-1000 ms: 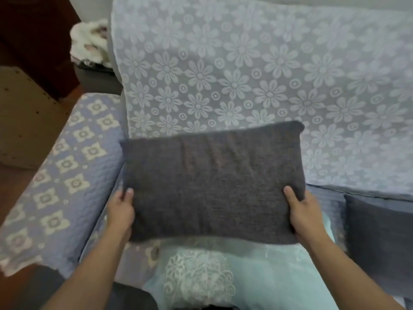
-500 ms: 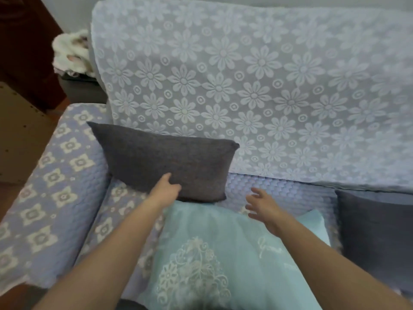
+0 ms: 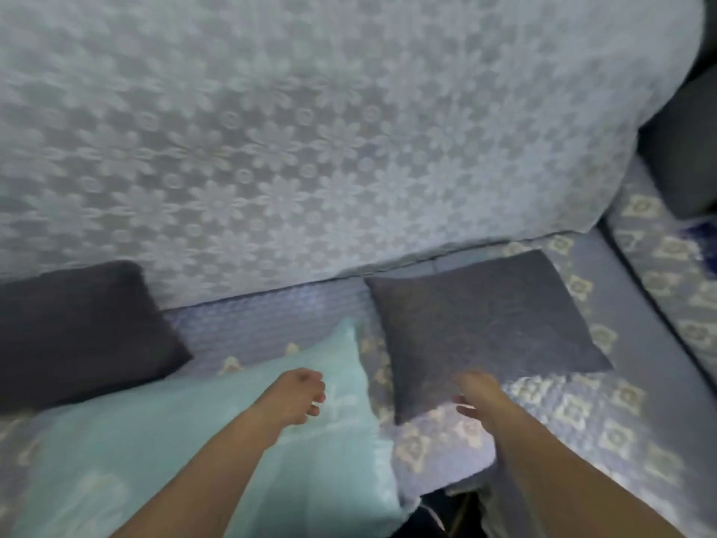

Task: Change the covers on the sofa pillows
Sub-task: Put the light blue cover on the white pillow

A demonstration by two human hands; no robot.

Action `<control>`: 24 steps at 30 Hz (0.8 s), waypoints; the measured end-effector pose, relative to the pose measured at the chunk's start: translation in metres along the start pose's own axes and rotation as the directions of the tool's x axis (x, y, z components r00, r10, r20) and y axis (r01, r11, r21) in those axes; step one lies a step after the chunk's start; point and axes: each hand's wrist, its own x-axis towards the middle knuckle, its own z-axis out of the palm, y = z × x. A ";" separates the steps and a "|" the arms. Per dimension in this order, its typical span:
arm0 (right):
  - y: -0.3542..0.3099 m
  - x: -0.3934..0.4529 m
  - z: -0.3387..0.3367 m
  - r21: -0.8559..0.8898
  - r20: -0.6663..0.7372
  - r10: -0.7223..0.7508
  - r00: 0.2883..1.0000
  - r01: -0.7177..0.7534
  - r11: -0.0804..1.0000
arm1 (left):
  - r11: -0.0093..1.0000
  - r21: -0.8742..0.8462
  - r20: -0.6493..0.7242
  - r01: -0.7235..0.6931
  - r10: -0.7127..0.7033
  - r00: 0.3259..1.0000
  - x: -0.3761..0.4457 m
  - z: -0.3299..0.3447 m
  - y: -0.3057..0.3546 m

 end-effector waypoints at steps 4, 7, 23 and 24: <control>-0.022 0.123 -0.085 -0.338 -0.247 -0.259 0.934 0.168 0.926 | 0.992 -0.102 -0.010 0.075 -0.076 0.997 0.077 0.124 0.033; -0.056 0.196 -0.143 -0.441 -0.413 -0.394 0.821 0.198 0.875 | 0.997 -0.078 -0.108 0.017 -0.025 0.994 0.150 0.195 0.049; -0.085 0.254 -0.197 -0.178 -0.365 -0.456 0.811 0.420 0.890 | 0.945 -0.085 -0.691 -0.316 0.173 0.702 0.209 0.213 0.095; -0.096 0.239 -0.188 -0.160 -0.338 -0.489 0.804 0.463 0.872 | 0.908 -0.086 -0.711 -0.409 0.231 0.664 0.196 0.191 0.103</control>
